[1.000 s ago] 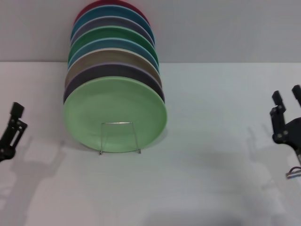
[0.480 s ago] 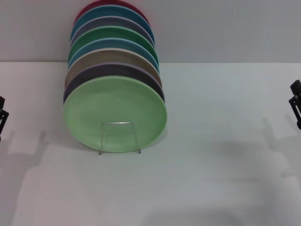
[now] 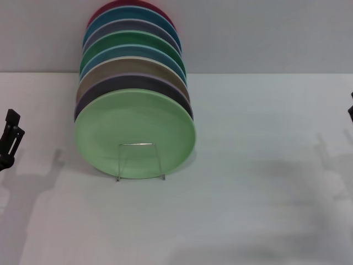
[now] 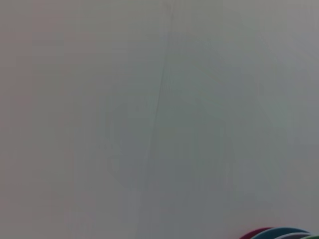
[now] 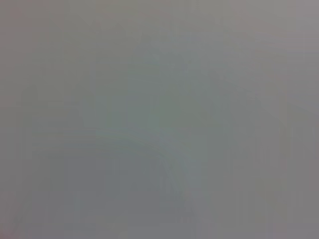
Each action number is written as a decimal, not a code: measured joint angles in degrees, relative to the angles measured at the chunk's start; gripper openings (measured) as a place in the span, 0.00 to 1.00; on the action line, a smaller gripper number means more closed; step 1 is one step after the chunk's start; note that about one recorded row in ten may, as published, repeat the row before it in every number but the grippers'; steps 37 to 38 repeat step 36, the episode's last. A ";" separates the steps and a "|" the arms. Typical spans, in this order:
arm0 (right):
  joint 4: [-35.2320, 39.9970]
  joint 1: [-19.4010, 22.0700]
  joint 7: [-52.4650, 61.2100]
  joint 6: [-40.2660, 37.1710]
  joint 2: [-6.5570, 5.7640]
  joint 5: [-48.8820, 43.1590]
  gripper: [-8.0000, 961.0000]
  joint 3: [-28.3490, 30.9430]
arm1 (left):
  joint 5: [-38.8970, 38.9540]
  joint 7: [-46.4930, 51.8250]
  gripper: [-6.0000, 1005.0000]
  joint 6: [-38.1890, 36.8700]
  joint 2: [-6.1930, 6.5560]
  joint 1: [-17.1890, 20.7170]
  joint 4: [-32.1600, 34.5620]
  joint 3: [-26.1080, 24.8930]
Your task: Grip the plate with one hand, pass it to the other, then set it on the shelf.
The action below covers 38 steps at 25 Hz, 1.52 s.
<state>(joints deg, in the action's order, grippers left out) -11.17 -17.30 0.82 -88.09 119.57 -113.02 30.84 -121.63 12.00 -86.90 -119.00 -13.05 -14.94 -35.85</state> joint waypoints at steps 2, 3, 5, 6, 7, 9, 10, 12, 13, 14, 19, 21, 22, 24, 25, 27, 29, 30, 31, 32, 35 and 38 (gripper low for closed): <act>0.01 -0.28 -0.05 0.99 -0.02 0.00 0.65 0.83 | -0.01 -0.01 0.86 0.36 0.00 -0.06 0.00 -0.01; 0.18 -0.64 -0.11 1.91 -0.10 0.00 0.65 1.14 | -0.01 -0.05 0.86 0.81 0.00 -0.09 0.00 -0.03; 0.30 -0.86 -0.12 2.26 -0.15 0.00 0.65 1.21 | -0.01 -0.05 0.86 0.99 0.00 -0.10 0.01 -0.03; 0.38 -1.06 -0.14 2.56 -0.18 0.00 0.65 1.31 | -0.01 -0.06 0.86 1.18 0.00 -0.10 0.05 -0.05; 0.45 -1.25 -0.15 2.76 -0.20 0.00 0.65 1.42 | -0.01 -0.05 0.86 1.41 0.00 -0.11 0.13 -0.07; 0.56 -1.62 -0.18 3.07 -0.21 0.00 0.65 1.82 | 0.02 -0.05 0.86 1.85 0.03 -0.12 0.20 -0.40; 0.56 -1.69 -0.19 3.14 -0.20 0.00 0.65 1.94 | 0.03 -0.06 0.86 1.96 0.05 -0.12 0.20 -0.57; 0.49 -1.74 -0.20 3.31 -0.13 0.00 0.65 2.06 | 0.07 -0.05 0.86 2.19 0.06 -0.20 0.30 -0.95; 0.35 -1.77 -0.21 3.64 -0.11 0.00 0.65 2.03 | 0.08 -0.05 0.86 2.36 0.07 -0.33 0.47 -1.10; 0.35 -1.77 -0.21 3.64 -0.11 0.00 0.65 2.03 | 0.08 -0.05 0.86 2.36 0.07 -0.33 0.47 -1.10; 0.33 -1.82 -0.23 3.71 -0.14 0.00 0.65 2.05 | 0.09 -1.28 0.86 2.46 0.09 -0.43 0.30 -1.59; 0.13 -1.64 -0.26 3.58 -0.14 0.00 0.65 2.19 | 0.09 -2.40 0.86 2.46 0.09 -0.74 0.17 -1.69; 0.07 -1.60 -0.29 3.58 -0.11 0.00 0.65 2.13 | 0.09 -2.88 0.86 2.46 0.09 -0.96 0.16 -1.72; 0.02 -1.60 -0.34 3.76 -0.03 -0.01 0.65 1.87 | 0.09 -3.24 0.86 2.51 0.09 -1.36 0.21 -1.76; 0.01 -1.60 -0.36 3.83 -0.03 -0.01 0.65 1.76 | 0.09 -3.26 0.86 2.56 0.09 -1.45 0.20 -1.75; 0.01 -1.49 -0.37 3.81 -0.02 -0.01 0.65 1.84 | 0.07 -3.27 0.86 2.62 0.11 -1.48 0.14 -1.73; -0.05 -1.19 -0.37 3.63 -0.01 -0.01 0.65 1.99 | 0.06 -3.28 0.86 2.62 0.11 -1.51 0.20 -1.69; -0.11 -1.05 -0.38 3.52 -0.01 -0.01 0.65 2.01 | 0.06 -3.29 0.86 2.62 0.11 -1.51 0.27 -1.68; -0.15 -0.95 -0.38 3.44 0.00 -0.01 0.65 2.02 | 0.07 -3.29 0.86 2.63 0.11 -1.53 0.36 -1.65; -0.16 -0.89 -0.38 3.39 0.01 -0.01 0.65 2.02 | 0.06 -3.30 0.86 2.63 0.11 -1.51 0.39 -1.61; -0.17 -0.87 -0.38 3.36 0.01 -0.01 0.65 2.02 | 0.07 -3.30 0.86 2.63 0.09 -1.33 0.41 -1.43; -0.17 -0.87 -0.38 3.35 -0.01 -0.01 0.65 2.00 | 0.07 -3.30 0.86 2.63 0.09 -1.26 0.40 -1.41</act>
